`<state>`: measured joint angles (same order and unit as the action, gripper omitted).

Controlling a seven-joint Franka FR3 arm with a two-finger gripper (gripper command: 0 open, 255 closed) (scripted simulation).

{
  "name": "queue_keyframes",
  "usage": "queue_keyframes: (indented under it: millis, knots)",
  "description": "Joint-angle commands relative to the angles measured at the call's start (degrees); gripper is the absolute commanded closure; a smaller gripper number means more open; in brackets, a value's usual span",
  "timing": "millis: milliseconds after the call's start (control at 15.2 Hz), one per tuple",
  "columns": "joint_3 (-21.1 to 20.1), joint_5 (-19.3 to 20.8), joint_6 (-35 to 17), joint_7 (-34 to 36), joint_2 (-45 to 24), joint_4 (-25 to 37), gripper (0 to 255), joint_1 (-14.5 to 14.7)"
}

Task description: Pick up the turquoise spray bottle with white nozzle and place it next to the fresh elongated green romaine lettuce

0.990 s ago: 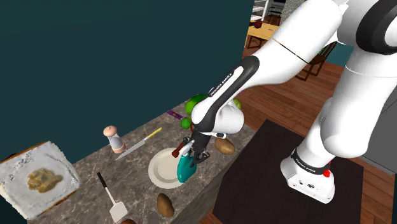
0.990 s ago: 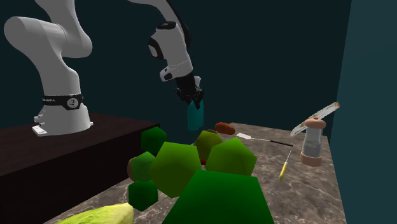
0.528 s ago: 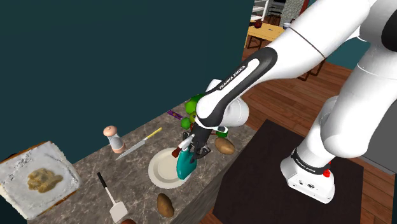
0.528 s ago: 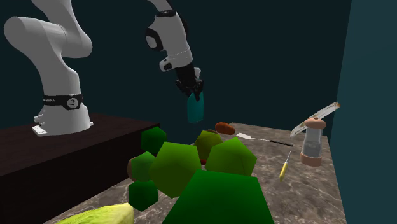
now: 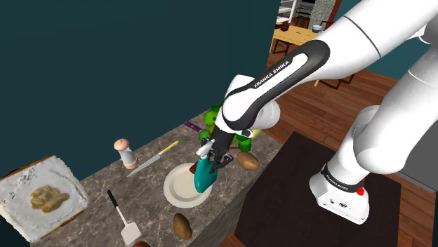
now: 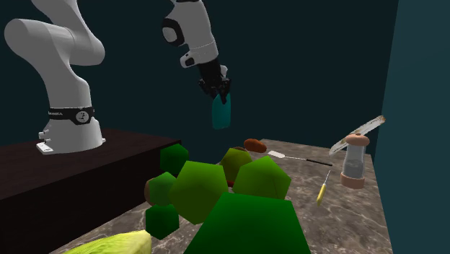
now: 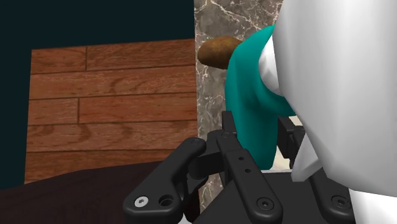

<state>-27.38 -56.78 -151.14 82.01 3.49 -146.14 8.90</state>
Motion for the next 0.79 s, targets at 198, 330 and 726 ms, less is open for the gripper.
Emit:
queue_keyframes:
  millis: [198,330,726]
  knots:
    - [0.4,3.0,4.0,3.9,4.2,0.2,255,-0.5]
    - [0.5,4.1,5.5,5.3,5.7,0.4,255,-0.7]
    - [1.1,6.9,10.2,9.0,9.8,1.4,255,-1.4]
